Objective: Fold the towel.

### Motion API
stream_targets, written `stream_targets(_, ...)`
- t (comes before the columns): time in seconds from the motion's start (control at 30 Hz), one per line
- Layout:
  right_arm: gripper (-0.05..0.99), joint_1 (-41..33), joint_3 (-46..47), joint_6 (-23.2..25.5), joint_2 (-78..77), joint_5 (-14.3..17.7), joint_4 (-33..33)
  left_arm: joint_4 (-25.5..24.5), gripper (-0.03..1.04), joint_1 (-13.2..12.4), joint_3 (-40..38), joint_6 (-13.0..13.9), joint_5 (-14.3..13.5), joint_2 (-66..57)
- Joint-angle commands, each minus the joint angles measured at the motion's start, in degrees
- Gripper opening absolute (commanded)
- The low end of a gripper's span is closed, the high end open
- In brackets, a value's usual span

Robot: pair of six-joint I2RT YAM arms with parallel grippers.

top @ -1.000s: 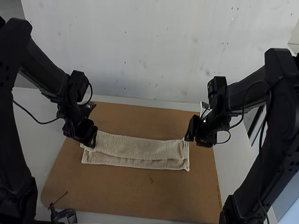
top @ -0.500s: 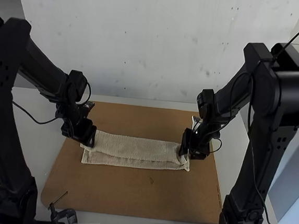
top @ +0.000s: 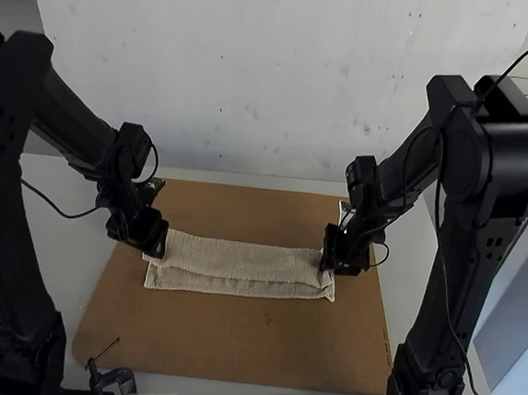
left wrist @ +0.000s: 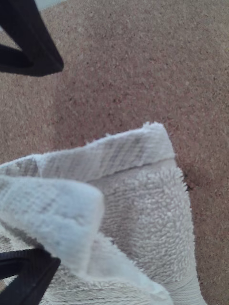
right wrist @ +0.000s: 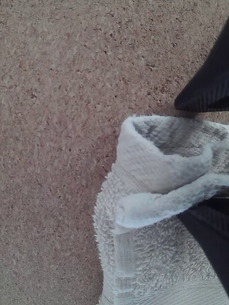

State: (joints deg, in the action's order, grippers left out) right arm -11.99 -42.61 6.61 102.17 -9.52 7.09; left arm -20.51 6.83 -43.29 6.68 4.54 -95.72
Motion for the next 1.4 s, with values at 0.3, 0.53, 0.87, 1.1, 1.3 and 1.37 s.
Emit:
stream_targets(0.3,0.31,0.91,-0.28,-0.28,3.56,2.05,-0.59,1.44,0.88,-6.13,0.48,0.88,4.61,12.23)
stream_targets(0.53,0.31,0.91,-0.37,-0.55,4.18,1.96,-0.68,2.58,0.88,-7.62,1.19,1.23,5.57,12.58)
stream_targets(0.87,0.30,0.74,-0.37,-1.16,4.62,2.05,-0.59,6.01,0.89,-9.12,2.07,1.14,6.80,12.84)
stream_targets(1.1,0.22,0.83,-0.46,-1.43,5.06,2.05,-0.68,11.37,0.89,-12.89,2.86,0.18,7.68,13.28)
stream_targets(1.3,0.18,0.74,-0.63,-1.43,5.94,2.05,-0.68,12.16,0.89,-13.60,3.91,-0.17,7.86,14.78)
stream_targets(1.37,0.15,0.65,-0.72,-1.43,6.02,2.05,-0.68,12.16,0.89,-13.60,4.09,-0.17,7.95,15.04)
